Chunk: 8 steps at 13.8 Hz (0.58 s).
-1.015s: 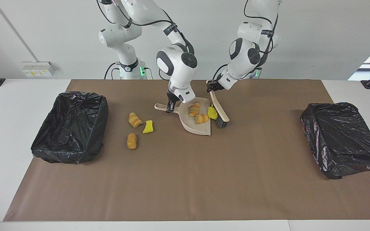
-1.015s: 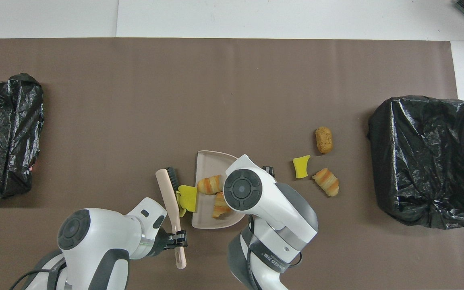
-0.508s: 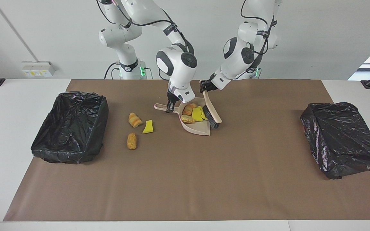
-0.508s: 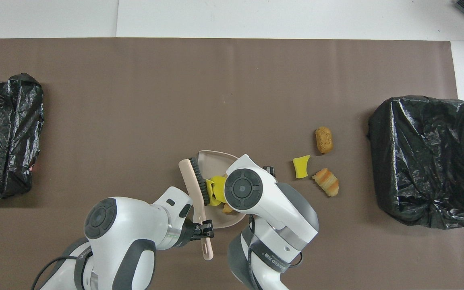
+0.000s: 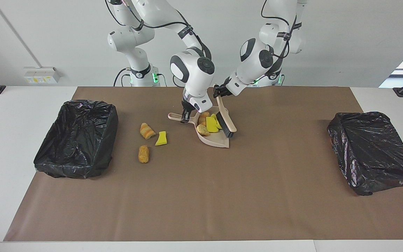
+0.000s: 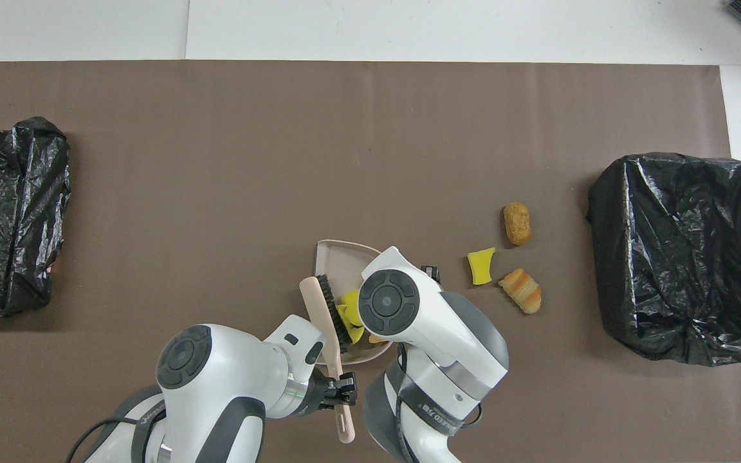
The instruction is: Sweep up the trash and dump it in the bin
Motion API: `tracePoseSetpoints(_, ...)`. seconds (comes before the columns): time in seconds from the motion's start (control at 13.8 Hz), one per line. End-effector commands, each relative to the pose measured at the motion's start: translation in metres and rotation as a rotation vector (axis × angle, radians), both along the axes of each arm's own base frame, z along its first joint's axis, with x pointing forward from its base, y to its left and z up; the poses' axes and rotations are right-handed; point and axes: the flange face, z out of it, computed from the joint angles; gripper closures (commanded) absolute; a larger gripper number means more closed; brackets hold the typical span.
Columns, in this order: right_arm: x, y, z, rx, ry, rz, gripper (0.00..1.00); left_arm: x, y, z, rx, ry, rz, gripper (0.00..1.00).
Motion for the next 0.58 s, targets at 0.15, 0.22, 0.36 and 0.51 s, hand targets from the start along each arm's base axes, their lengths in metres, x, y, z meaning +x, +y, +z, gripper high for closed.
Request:
tracePoseSetpoints(0.15,-0.002,-0.004,-0.001,-0.015,-0.008,-0.037,1.0,-0.058,-0.008,0.011,0.07,0.114,0.009,1.0)
tracePoseSetpoints(0.22,-0.002,-0.004,-0.001,-0.015,-0.008,-0.037,1.0,-0.065,-0.01,0.012,0.093,0.129,0.013,1.0)
tracePoseSetpoints(0.36,-0.003,-0.003,-0.001,-0.005,0.0,-0.046,1.0,-0.077,-0.006,0.011,0.144,0.174,-0.024,1.0)
tracePoseSetpoints(0.51,-0.003,-0.003,-0.001,0.002,0.003,-0.051,1.0,-0.085,0.0,0.011,0.22,0.189,-0.062,1.0)
